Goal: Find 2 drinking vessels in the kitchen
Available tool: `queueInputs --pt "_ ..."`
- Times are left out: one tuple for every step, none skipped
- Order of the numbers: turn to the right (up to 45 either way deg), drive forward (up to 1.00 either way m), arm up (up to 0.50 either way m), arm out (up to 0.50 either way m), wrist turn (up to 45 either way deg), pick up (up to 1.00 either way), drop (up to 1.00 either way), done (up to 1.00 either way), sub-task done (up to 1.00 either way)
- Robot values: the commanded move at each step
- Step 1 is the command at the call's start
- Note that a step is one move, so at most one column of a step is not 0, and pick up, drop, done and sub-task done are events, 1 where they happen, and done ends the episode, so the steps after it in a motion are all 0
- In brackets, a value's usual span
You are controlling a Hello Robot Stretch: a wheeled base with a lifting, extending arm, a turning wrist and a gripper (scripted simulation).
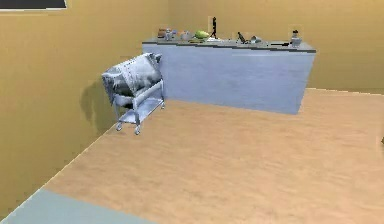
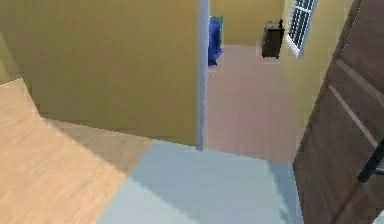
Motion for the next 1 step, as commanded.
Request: queueInputs --pt "0.0 1.0 0.0 0.0 0.0 0.0 0.0 0.0 0.0"
